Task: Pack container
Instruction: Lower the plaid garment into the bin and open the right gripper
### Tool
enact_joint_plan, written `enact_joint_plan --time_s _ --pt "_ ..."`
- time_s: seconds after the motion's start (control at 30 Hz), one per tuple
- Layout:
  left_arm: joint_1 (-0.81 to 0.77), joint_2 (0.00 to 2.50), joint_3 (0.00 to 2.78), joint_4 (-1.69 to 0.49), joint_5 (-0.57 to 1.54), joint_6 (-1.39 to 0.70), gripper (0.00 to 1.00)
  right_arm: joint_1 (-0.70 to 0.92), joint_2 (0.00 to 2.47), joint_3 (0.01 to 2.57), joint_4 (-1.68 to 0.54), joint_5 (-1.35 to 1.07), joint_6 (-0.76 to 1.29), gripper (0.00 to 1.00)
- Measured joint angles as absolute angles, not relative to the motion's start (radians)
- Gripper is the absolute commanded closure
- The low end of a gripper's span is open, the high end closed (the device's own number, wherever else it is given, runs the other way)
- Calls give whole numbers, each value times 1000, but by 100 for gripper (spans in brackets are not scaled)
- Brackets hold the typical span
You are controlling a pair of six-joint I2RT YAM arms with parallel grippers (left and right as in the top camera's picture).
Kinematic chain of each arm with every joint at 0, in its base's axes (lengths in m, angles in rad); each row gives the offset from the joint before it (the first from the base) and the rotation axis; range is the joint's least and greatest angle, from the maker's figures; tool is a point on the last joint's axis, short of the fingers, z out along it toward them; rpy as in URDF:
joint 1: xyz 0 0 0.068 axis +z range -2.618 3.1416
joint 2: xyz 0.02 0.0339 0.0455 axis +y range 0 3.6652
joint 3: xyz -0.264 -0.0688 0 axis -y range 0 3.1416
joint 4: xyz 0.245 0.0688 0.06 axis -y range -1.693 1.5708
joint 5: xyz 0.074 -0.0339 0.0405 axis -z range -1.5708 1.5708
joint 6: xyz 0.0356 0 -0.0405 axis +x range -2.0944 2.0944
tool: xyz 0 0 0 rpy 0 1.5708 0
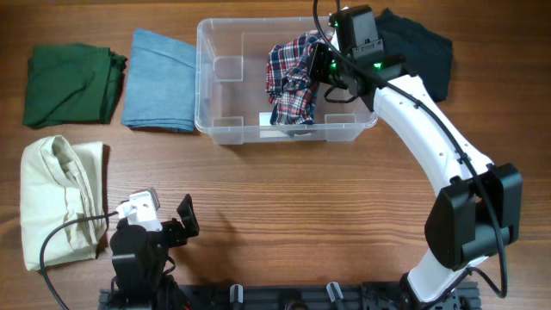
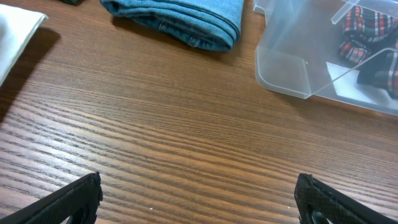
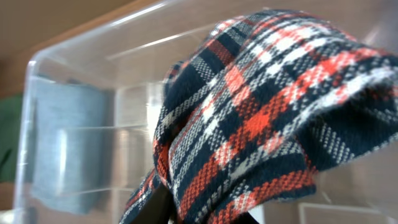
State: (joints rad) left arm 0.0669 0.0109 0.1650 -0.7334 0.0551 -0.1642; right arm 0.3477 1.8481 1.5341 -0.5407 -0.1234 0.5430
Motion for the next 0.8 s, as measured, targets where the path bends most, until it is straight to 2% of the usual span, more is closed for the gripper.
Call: enact_joint_plan --time_s 0.23,0.43,0.6,0.8 --pt "67 11 165 -733 55 -164 0 339 1848 1534 -591 -66 503 82" --pt "67 11 165 -733 55 -164 0 303 1848 1534 -643 -23 436 69" --pt "67 11 165 -733 55 -164 0 282 1850 1534 -675 5 376 48" --pt "67 11 165 -733 55 -164 0 279 1898 1540 -695 14 336 44"
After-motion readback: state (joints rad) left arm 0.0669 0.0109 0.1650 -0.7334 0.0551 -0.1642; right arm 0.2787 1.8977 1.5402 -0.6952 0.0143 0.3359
